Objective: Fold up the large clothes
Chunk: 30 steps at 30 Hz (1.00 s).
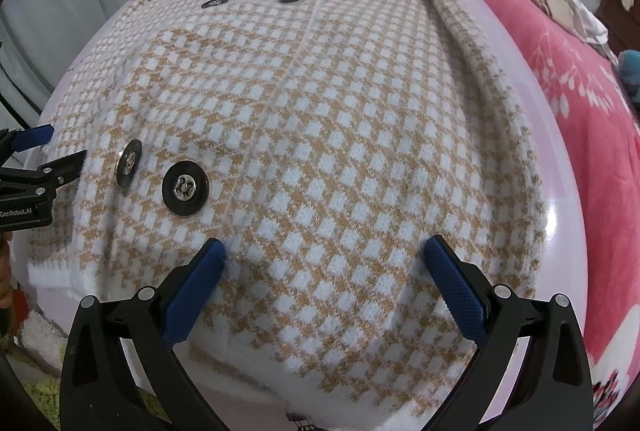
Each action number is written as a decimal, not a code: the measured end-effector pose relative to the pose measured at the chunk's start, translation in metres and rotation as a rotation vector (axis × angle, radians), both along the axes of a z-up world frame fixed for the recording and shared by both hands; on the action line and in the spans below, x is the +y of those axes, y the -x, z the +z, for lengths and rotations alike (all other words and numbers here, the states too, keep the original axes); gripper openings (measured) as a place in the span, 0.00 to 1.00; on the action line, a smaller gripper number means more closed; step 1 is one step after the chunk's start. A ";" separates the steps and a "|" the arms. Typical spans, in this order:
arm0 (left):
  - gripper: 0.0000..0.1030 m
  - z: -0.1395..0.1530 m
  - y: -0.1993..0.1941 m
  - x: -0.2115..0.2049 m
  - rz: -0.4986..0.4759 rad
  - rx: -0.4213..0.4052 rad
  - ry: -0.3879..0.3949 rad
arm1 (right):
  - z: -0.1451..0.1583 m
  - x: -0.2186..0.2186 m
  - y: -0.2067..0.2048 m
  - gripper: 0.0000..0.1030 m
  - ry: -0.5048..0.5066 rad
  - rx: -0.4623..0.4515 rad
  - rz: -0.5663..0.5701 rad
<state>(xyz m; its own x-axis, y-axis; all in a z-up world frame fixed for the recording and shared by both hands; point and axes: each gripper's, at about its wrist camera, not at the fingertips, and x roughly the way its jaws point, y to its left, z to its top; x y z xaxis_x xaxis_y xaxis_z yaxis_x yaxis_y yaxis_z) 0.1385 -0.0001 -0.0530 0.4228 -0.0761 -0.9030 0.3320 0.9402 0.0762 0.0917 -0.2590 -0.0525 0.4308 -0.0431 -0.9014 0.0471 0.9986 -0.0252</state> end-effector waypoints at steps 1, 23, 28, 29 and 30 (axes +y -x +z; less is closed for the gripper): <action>0.95 0.000 0.000 0.001 0.000 -0.006 0.003 | 0.000 0.000 -0.001 0.92 0.001 0.001 -0.002; 0.87 0.022 0.058 0.073 0.017 -0.062 0.187 | 0.000 0.003 0.006 0.92 -0.008 0.001 -0.012; 0.64 0.015 0.074 0.097 0.058 0.015 0.308 | -0.001 0.003 0.007 0.92 -0.006 0.001 -0.009; 0.61 0.017 0.076 0.098 0.064 0.021 0.325 | -0.001 0.003 0.007 0.92 -0.006 0.000 -0.009; 0.57 0.016 0.079 0.101 0.068 0.027 0.340 | 0.000 0.004 0.008 0.92 -0.006 -0.001 -0.007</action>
